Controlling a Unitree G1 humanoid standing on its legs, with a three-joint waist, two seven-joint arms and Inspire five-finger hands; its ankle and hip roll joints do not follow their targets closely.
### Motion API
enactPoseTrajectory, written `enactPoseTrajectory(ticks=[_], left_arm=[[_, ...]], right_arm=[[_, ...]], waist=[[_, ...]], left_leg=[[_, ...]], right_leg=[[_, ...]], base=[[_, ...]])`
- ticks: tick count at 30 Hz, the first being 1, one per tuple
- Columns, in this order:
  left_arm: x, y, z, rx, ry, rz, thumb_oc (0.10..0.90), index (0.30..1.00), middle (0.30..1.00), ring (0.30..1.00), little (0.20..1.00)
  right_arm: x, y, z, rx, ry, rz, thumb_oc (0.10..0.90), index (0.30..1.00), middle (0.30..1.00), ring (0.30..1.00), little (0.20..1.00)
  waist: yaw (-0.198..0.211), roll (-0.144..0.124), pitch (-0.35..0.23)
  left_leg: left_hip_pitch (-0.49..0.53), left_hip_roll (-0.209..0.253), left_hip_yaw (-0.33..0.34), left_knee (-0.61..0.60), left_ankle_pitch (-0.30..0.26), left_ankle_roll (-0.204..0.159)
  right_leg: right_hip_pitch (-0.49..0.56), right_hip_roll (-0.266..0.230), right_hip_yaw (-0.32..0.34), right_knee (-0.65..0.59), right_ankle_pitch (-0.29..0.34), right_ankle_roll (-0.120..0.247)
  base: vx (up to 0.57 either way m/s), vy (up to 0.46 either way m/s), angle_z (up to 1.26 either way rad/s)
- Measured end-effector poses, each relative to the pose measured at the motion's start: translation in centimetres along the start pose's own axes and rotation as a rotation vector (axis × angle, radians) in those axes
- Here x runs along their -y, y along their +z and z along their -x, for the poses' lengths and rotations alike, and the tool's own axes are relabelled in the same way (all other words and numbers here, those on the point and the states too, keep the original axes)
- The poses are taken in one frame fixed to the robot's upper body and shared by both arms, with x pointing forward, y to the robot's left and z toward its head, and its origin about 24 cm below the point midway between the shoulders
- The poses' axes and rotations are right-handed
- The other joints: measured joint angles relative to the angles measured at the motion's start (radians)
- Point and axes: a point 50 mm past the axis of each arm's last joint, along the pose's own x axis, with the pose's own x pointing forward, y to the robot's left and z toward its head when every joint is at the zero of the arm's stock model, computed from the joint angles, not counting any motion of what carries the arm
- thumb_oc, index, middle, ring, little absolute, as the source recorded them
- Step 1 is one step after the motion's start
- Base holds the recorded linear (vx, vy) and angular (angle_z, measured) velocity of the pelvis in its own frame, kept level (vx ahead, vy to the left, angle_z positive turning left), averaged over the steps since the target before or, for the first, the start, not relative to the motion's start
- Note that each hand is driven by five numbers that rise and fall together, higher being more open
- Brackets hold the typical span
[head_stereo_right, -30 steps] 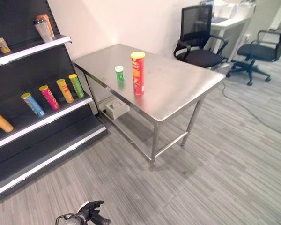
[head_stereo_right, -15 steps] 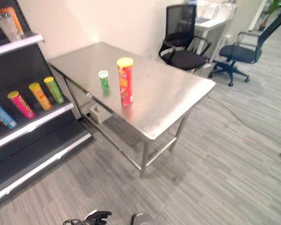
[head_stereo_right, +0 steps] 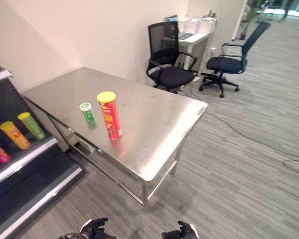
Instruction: Put the goods on the table back onto the shelves and tidy them up.
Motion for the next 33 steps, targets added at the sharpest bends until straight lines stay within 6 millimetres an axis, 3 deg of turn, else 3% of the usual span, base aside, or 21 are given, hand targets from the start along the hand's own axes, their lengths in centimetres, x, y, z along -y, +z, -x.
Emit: enactPoseTrajectory(ticks=[2,3,4,5,7,8,10,11,13,14,16,17,18,20,21,23,25,27,28,31,33], left_arm=[[-0.6,-0.7,0.2,-0.017,0.036,0.064,0.800,0.900,0.900,0.900,0.900],[-1.1,-0.9,0.2,-0.019,0.067,0.200,0.800,0.900,0.900,0.900,0.900],[-2.3,-2.2,0.6,-0.052,0.158,0.433,0.800,0.900,0.900,0.900,0.900],[-2.6,-3.3,0.8,-0.090,0.199,0.484,0.800,0.900,0.900,0.900,0.900],[-2.3,-6.3,1.8,-0.205,0.230,0.491,0.800,0.900,0.900,0.900,0.900],[-2.8,-6.9,2.0,-0.231,0.250,0.490,0.800,0.900,0.900,0.900,0.900],[-3.8,-6.5,2.0,-0.209,0.260,0.368,0.800,0.900,0.900,0.900,0.900],[-4.3,-6.4,2.0,-0.210,0.258,0.315,0.800,0.900,0.900,0.900,0.900],[-4.2,-5.8,1.7,-0.198,0.239,0.262,0.800,0.900,0.900,0.900,0.900],[-4.2,-5.7,1.7,-0.196,0.230,0.232,0.800,0.900,0.900,0.900,0.900],[-3.5,-5.0,1.4,-0.188,0.187,0.176,0.800,0.900,0.900,0.900,0.900],[-3.6,-4.6,1.2,-0.173,0.180,0.151,0.800,0.900,0.900,0.900,0.900],[-3.5,-4.3,1.1,-0.162,0.173,0.153,0.800,0.900,0.900,0.900,0.900],[-3.6,-2.8,0.7,-0.118,0.161,0.153,0.800,0.900,0.900,0.900,0.900],[-3.5,-2.6,0.6,-0.098,0.159,0.154,0.800,0.900,0.900,0.900,0.900],[-3.5,-2.7,0.7,-0.096,0.144,0.154,0.800,0.900,0.900,0.900,0.900],[-3.8,-3.4,0.9,-0.117,0.155,0.190,0.800,0.900,0.900,0.900,0.900],[-3.3,-3.6,0.9,-0.131,0.135,0.168,0.800,0.900,0.900,0.900,0.900],[-2.6,-3.6,0.8,-0.125,0.109,0.173,0.800,0.900,0.900,0.900,0.900],[-2.4,-2.9,0.7,-0.102,0.101,0.173,0.800,0.900,0.900,0.900,0.900],[-2.4,-3.0,0.7,-0.098,0.104,0.176,0.800,0.900,0.900,0.900,0.900]], right_arm=[[0.9,-1.5,0.2,-0.041,-0.024,-0.001,0.800,0.900,0.900,0.900,0.900],[1.6,-2.6,0.3,-0.073,-0.048,-0.055,0.800,0.900,0.900,0.900,0.900],[3.6,-4.9,0.7,-0.143,-0.110,-0.193,0.800,0.900,0.900,0.900,0.900],[5.5,-6.4,1.1,-0.182,-0.166,-0.227,0.800,0.900,0.900,0.900,0.900],[8.6,-9.3,2.3,-0.271,-0.267,-0.276,0.800,0.900,0.900,0.900,0.900],[8.7,-9.9,2.5,-0.300,-0.283,-0.287,0.800,0.900,0.900,0.900,0.900],[7.3,-11.1,2.9,-0.336,-0.249,-0.300,0.800,0.900,0.900,0.900,0.900],[5.7,-11.6,3.0,-0.368,-0.206,-0.316,0.800,0.900,0.900,0.900,0.900],[2.7,-11.8,3.1,-0.391,-0.129,-0.328,0.800,0.900,0.900,0.900,0.900],[1.5,-10.5,2.6,-0.365,-0.091,-0.316,0.800,0.900,0.900,0.900,0.900],[0.7,-9.3,2.2,-0.333,-0.054,-0.242,0.800,0.900,0.900,0.900,0.900],[0.8,-9.4,2.2,-0.335,-0.049,-0.208,0.800,0.900,0.900,0.900,0.900],[0.9,-9.4,2.2,-0.335,-0.050,-0.199,0.800,0.900,0.900,0.900,0.900],[1.2,-10.3,2.6,-0.350,-0.059,-0.203,0.800,0.900,0.900,0.900,0.900],[1.1,-10.6,2.7,-0.360,-0.057,-0.197,0.800,0.900,0.900,0.900,0.900],[0.6,-10.6,2.8,-0.367,-0.042,-0.167,0.800,0.900,0.900,0.900,0.900],[0.2,-10.4,2.7,-0.353,-0.026,-0.162,0.800,0.900,0.900,0.900,0.900],[0.3,-9.6,2.4,-0.315,-0.030,-0.162,0.800,0.900,0.900,0.900,0.900],[0.4,-9.4,2.3,-0.274,-0.023,-0.147,0.800,0.900,0.900,0.900,0.900],[1.0,-7.4,1.6,-0.196,-0.023,-0.095,0.800,0.900,0.900,0.900,0.900],[1.8,-5.7,1.1,-0.144,-0.037,-0.071,0.800,0.900,0.900,0.900,0.900]], waist=[[0.002,0.006,0.000],[0.009,0.013,0.000],[0.020,0.045,-0.003],[0.011,0.080,-0.003],[0.001,0.135,-0.026],[-0.011,0.114,-0.027],[-0.002,0.117,-0.001],[-0.017,0.090,0.015],[-0.011,0.083,0.024],[-0.006,0.084,0.030],[-0.011,0.094,0.044],[0.002,0.098,0.046],[0.015,0.106,0.053],[-0.008,0.112,0.065],[0.004,0.118,0.064],[0.031,0.074,0.040],[0.055,0.049,0.015],[0.042,0.054,0.002],[0.054,0.047,-0.013],[0.048,0.034,-0.007],[0.053,0.034,-0.007]], left_leg=[[-0.025,-0.011,-0.051,0.031,0.024,-0.013],[-0.018,-0.018,-0.141,0.029,0.032,-0.033],[-0.027,-0.025,-0.176,0.084,0.029,-0.024],[-0.015,-0.044,-0.149,0.096,0.057,0.000],[0.058,-0.086,-0.040,0.016,-0.048,-0.021],[0.067,-0.150,-0.031,-0.003,-0.028,0.004],[0.057,-0.237,0.005,-0.001,-0.052,0.055],[0.062,-0.279,0.011,-0.001,-0.058,0.082],[0.062,-0.316,0.065,-0.001,-0.072,0.112],[0.059,-0.324,0.107,-0.001,-0.080,0.125],[0.066,-0.318,0.204,-0.001,-0.087,0.145],[0.071,-0.308,0.250,0.000,-0.091,0.150],[0.079,-0.296,0.282,0.000,-0.100,0.164],[0.085,-0.263,0.317,-0.004,-0.112,0.163],[0.092,-0.242,0.325,-0.004,-0.110,0.153],[0.099,-0.235,0.373,0.008,-0.115,0.148],[0.119,-0.215,0.412,0.002,-0.087,0.118],[0.126,-0.197,0.390,0.004,-0.063,0.121],[0.104,-0.171,0.325,0.029,-0.033,0.134],[0.046,-0.147,0.273,0.144,-0.032,0.124],[0.032,-0.168,0.231,0.158,-0.040,0.106]], right_leg=[[0.025,-0.020,0.023,-0.002,-0.018,0.030],[0.024,-0.022,0.049,-0.001,-0.027,0.042],[0.034,-0.047,0.089,0.000,-0.042,0.077],[0.040,-0.066,0.099,0.012,-0.058,0.098],[0.039,-0.136,0.104,0.031,-0.093,0.152],[0.020,-0.194,0.099,0.064,-0.105,0.169],[-0.070,-0.282,0.079,0.189,-0.104,0.194],[-0.087,-0.324,0.046,0.208,-0.097,0.202],[-0.130,-0.371,0.069,0.205,-0.047,0.215],[-0.167,-0.379,0.062,0.200,-0.014,0.221],[-0.187,-0.389,-0.115,0.134,0.088,0.222],[-0.183,-0.373,-0.234,0.075,0.162,0.207],[-0.173,-0.353,-0.295,0.047,0.184,0.191],[-0.189,-0.292,-0.264,0.241,0.014,0.216],[-0.210,-0.250,-0.206,0.334,-0.041,0.200],[-0.200,-0.210,-0.229,0.393,-0.143,0.213],[-0.185,-0.158,-0.225,0.333,-0.174,0.145],[-0.114,-0.105,-0.225,0.218,-0.137,0.116],[-0.106,-0.074,-0.199,0.161,-0.117,0.092],[-0.085,-0.074,-0.187,0.138,-0.091,0.071],[-0.085,-0.074,-0.172,0.138,-0.089,0.068]], base=[[0.27,0.332,-0.59],[0.31,0.532,-0.88],[0.38,0.701,-0.89],[0.28,0.585,-0.86],[0.12,0.380,-0.38],[0.08,0.301,-0.30],[0.05,0.318,-0.35],[0.01,0.326,-0.38],[-0.05,0.268,-0.65],[-0.13,0.266,-1.17],[-0.14,0.296,-1.41],[-0.09,0.176,-1.48],[-0.16,0.252,-1.28],[-0.13,0.176,-0.60],[-0.11,0.065,-0.68],[-0.13,0.057,-0.85],[-0.02,-0.083,-0.69],[-0.06,-0.127,-0.20],[-0.14,-0.050,-0.11],[-0.09,0.003,-0.21],[-0.17,0.081,-0.37]])
